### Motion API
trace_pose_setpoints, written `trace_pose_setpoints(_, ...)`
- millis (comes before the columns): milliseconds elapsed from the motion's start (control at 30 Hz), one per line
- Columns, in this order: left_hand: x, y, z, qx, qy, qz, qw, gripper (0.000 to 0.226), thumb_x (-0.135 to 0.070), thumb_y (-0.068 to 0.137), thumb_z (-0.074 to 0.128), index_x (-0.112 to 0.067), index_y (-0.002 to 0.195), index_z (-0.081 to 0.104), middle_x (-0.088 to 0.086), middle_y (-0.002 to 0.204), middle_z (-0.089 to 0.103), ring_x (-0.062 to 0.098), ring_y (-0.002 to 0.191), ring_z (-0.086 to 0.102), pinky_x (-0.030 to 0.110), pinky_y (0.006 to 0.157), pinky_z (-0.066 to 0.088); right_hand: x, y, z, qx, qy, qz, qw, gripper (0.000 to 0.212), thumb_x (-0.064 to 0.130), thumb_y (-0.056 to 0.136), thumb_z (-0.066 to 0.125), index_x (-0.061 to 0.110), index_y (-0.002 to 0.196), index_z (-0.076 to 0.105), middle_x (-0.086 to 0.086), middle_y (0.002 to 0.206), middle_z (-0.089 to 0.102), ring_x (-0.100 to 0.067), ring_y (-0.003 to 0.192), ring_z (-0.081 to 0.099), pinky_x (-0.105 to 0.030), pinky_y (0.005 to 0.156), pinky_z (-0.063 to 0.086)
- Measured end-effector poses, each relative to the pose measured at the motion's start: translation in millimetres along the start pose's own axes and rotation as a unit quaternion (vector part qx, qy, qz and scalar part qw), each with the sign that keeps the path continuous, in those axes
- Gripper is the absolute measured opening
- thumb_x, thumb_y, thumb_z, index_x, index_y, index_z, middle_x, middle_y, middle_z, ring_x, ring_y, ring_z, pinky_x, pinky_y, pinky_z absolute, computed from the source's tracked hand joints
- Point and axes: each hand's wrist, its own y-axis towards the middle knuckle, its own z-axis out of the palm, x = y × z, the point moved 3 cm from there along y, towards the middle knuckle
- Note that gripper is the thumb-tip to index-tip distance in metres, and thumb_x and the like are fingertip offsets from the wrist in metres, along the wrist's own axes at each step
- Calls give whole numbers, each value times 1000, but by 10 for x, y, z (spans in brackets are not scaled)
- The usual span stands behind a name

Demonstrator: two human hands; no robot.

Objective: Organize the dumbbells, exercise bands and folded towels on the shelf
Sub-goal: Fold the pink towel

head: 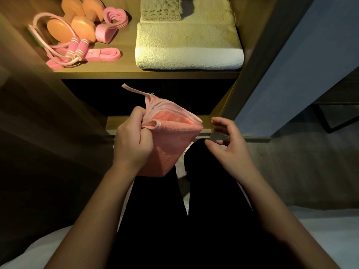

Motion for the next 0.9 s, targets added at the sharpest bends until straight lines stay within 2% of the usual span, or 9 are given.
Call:
trace_pose_setpoints(67,-2,48,-57,6,23,52,998,30,-32,87,37,-4,87,49,4,71,52,19,59,50,33,50,38,38,46,-4,31,-30,-24,999,50,21,85,71,35,129,50,16,129,51,5,119,48,-27,101,46)
trace_pose_setpoints(167,21,88,-130,5,38,94,995,39,-43,88,44,-5,90,52,-2,74,52,13,59,50,30,50,40,78,111,12,57,-91,-71,992,40,28,82,74,30,119,59,17,126,51,5,118,47,-34,104,44)
trace_pose_setpoints(333,28,116,-202,-9,22,140,990,43,-62,95,37,-20,91,46,-20,76,45,-10,68,52,8,56,36,65,161,94,119,-106,-92,983,31,36,77,78,28,105,67,13,134,45,-4,128,41,-39,109,37)
trace_pose_setpoints(400,20,126,-237,-20,31,175,984,43,-60,98,33,-20,87,44,-19,72,42,-4,60,47,7,55,34,52,155,124,132,-114,-112,978,32,34,77,78,25,106,70,12,130,48,-5,126,44,-38,108,37)
trace_pose_setpoints(467,48,156,-300,-52,78,198,976,41,-55,99,35,-18,84,44,-11,66,40,3,51,37,11,50,31,22,175,112,127,-145,-104,976,30,44,77,75,29,102,74,16,124,52,-5,121,46,-40,105,39)
trace_pose_setpoints(600,222,203,-275,-41,75,77,993,37,-50,94,44,-15,81,49,-12,63,43,7,52,44,26,49,37,32,262,76,113,-160,-65,978,32,61,70,68,36,88,75,21,105,58,-2,104,53,-38,92,48)
trace_pose_setpoints(700,317,210,-100,-8,62,-28,998,43,-56,92,39,-15,83,50,-5,68,51,12,57,49,34,53,43,35,322,88,102,-63,-31,992,34,43,78,75,27,106,65,14,102,63,-1,93,61,-29,85,53)
trace_pose_setpoints(800,388,258,-15,-5,18,-152,988,49,-57,98,36,-12,94,55,-2,82,55,16,73,53,40,68,47,-57,277,192,143,109,78,981,85,39,73,78,30,144,32,1,124,63,-5,102,66,-34,91,55)
trace_pose_setpoints(900,455,307,30,-17,-57,-284,957,49,-57,99,32,-15,104,57,0,96,56,18,88,54,36,74,43,-239,117,359,220,141,158,952,114,46,62,80,43,151,8,-3,140,54,-11,114,62,-41,94,54)
